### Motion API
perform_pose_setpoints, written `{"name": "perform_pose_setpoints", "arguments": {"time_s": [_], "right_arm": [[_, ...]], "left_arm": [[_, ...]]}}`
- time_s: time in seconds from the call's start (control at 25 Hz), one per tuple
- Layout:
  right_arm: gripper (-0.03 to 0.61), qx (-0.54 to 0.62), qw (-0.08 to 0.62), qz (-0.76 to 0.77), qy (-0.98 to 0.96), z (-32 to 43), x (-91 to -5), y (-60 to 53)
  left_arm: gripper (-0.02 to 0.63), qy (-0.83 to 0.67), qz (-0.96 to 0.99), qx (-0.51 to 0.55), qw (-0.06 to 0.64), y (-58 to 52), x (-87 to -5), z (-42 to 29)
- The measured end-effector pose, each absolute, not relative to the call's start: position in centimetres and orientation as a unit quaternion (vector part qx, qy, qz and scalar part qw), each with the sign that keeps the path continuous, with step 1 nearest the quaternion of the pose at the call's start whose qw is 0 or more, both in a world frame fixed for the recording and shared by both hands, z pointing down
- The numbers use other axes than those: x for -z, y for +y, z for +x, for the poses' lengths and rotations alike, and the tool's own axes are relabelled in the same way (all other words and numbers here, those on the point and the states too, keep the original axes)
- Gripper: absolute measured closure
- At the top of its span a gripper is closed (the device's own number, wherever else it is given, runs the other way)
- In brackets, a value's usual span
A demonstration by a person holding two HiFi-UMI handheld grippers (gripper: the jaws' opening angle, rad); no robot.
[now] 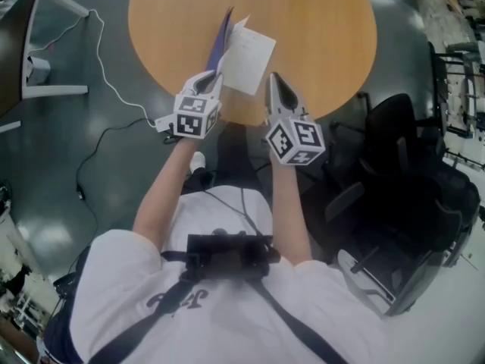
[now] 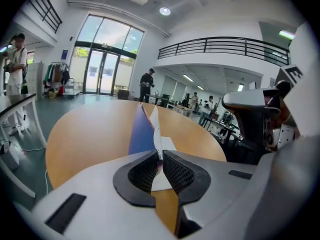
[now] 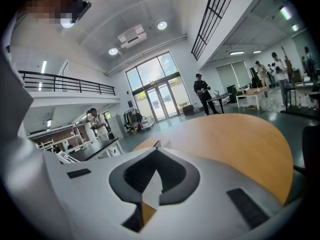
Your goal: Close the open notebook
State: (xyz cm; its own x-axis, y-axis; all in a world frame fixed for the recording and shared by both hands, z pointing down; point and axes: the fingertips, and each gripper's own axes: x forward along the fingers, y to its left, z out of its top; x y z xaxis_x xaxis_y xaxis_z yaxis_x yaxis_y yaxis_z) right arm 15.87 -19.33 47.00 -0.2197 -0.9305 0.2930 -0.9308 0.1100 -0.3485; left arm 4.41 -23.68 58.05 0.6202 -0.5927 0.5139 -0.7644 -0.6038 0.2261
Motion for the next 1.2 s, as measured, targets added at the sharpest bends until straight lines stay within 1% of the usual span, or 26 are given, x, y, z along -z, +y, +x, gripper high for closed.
{"name": "perform_pose_setpoints", "arguments": {"time_s": [0.4,0.76,1.0,1.2], "right_arm": [[0.558,-0.233,-0.004,0.662,-0.712,19.5,-47.8,-17.2],[0.558,-0.238,-0.006,0.667,-0.706,19.8,-48.8,-16.0],[0.558,-0.244,-0.002,0.665,-0.706,20.2,-49.7,-14.7],[0.558,-0.237,-0.004,0.67,-0.703,20.7,-49.4,-14.3]], "left_arm": [[0.563,-0.312,0.889,-0.259,0.214,-19.4,-62.0,10.8],[0.563,-0.263,0.889,-0.308,0.215,-17.0,-65.9,14.4],[0.563,-0.233,0.895,-0.314,0.217,-15.7,-66.5,15.8],[0.561,-0.214,0.907,-0.295,0.212,-14.9,-64.9,15.8]]}}
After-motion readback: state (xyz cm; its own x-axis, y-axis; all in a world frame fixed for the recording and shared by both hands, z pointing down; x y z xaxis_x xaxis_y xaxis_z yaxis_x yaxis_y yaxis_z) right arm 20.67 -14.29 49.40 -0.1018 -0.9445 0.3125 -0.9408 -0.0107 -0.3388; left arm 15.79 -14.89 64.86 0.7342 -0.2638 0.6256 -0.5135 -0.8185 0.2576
